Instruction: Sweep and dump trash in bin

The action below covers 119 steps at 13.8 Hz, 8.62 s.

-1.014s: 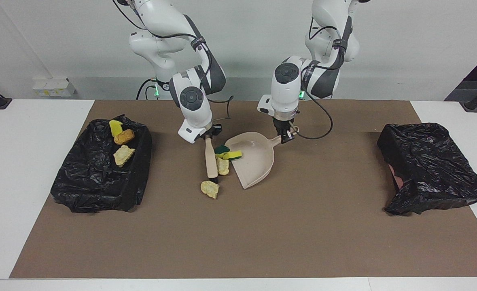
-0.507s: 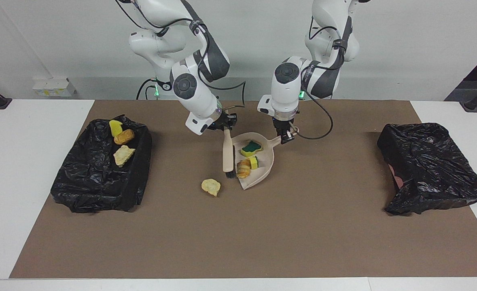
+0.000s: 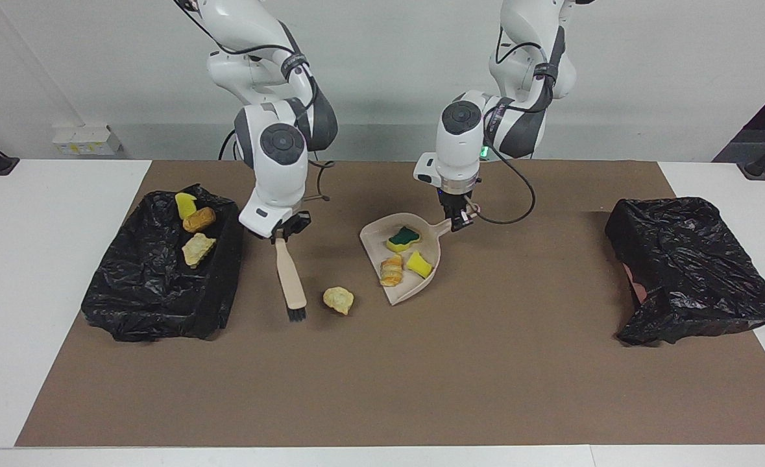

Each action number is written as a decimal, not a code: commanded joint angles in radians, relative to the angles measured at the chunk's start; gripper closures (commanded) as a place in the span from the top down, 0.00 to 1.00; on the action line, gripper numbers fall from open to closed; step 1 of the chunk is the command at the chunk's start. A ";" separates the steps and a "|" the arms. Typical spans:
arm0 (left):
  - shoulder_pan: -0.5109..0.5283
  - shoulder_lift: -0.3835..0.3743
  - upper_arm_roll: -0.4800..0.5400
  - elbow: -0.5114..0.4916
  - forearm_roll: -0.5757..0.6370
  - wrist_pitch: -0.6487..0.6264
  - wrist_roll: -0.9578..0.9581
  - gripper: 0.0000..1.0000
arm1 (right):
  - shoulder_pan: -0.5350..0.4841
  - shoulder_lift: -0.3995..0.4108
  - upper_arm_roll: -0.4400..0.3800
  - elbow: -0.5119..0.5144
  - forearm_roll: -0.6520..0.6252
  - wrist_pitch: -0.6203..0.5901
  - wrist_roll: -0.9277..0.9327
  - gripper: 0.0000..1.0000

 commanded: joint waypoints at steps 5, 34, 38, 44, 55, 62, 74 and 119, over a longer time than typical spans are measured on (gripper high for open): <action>-0.005 -0.022 0.010 -0.028 0.006 0.027 -0.014 0.00 | 0.019 0.092 0.143 0.042 0.226 -0.065 -0.031 0.00; 0.509 0.042 0.008 0.301 -0.231 -0.163 0.835 0.00 | 0.053 -0.186 0.373 -0.213 0.553 0.113 0.632 0.00; 0.648 0.042 0.011 0.308 -0.228 -0.197 1.050 0.00 | 0.088 -0.063 0.404 -0.202 0.457 0.199 0.658 0.00; 0.863 0.042 0.019 0.345 -0.191 -0.280 1.277 0.00 | 0.088 -0.048 0.404 -0.223 0.437 0.188 0.620 0.00; 1.027 0.137 0.022 0.538 0.240 -0.150 1.314 0.00 | 0.071 -0.029 0.395 -0.210 0.382 0.199 0.515 1.00; 0.974 0.094 0.020 0.460 0.620 -0.077 1.056 0.00 | 0.056 -0.183 0.083 -0.150 0.185 0.174 0.499 1.00; 0.822 0.018 0.014 0.439 0.990 -0.163 0.857 0.00 | -0.053 -0.362 -0.220 0.056 0.208 -0.100 0.042 1.00; -0.006 0.390 0.002 0.537 -0.160 -0.010 -1.057 0.00 | -0.093 -0.411 -0.315 0.179 0.279 -0.326 -0.229 1.00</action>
